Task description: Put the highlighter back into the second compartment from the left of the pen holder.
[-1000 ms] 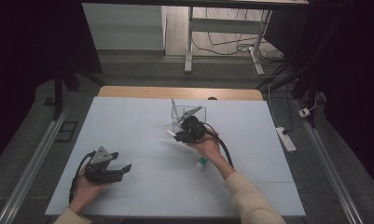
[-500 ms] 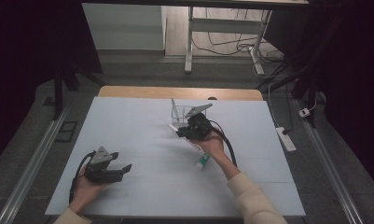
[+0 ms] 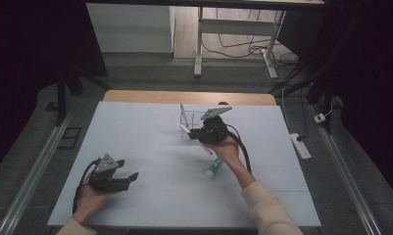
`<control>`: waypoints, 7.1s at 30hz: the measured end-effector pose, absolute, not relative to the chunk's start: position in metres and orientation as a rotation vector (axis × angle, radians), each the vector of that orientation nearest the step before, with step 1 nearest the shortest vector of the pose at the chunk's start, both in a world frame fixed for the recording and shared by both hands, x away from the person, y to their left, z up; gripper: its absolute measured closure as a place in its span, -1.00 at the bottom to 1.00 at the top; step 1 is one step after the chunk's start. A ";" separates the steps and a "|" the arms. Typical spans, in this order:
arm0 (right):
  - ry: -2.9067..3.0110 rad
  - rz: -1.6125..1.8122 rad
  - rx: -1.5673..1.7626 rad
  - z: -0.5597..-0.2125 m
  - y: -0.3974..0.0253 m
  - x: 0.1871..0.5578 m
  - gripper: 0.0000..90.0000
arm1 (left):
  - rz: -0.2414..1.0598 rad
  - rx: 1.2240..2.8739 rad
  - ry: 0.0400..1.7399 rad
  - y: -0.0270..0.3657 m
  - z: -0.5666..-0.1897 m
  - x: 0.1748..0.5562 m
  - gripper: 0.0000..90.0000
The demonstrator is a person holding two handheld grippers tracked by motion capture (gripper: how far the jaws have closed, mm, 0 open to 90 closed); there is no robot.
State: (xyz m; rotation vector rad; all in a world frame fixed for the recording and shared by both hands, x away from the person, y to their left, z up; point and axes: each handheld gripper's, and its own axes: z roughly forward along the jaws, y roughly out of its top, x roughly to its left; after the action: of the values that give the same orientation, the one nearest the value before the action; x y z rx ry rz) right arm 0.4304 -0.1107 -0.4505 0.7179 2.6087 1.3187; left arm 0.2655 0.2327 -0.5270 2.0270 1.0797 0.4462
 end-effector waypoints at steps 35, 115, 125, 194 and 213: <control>2.367 1.514 0.763 -0.420 -0.131 0.433 0.73 | 0.448 2.030 1.078 0.233 -0.527 0.266 -0.42; 2.152 1.591 0.898 -0.419 -0.116 0.488 0.72 | 0.453 2.037 1.076 0.233 -0.528 0.266 -0.42; 2.132 1.605 0.905 -0.419 -0.109 0.496 0.72 | 0.452 2.037 1.074 0.233 -0.528 0.266 -0.42; 2.331 1.438 0.781 -0.431 -0.156 0.443 0.08 | 0.449 2.039 1.073 0.231 -0.528 0.266 -0.42; 2.429 1.365 0.742 -0.443 -0.189 0.426 0.03 | 0.452 2.039 1.075 0.231 -0.527 0.266 -0.42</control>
State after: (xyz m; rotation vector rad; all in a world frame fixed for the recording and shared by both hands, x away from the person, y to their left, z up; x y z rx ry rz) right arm 0.4259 -0.1892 -0.4433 0.7417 2.4292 1.3652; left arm 0.2656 0.2307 -0.5274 2.0388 1.0753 0.4517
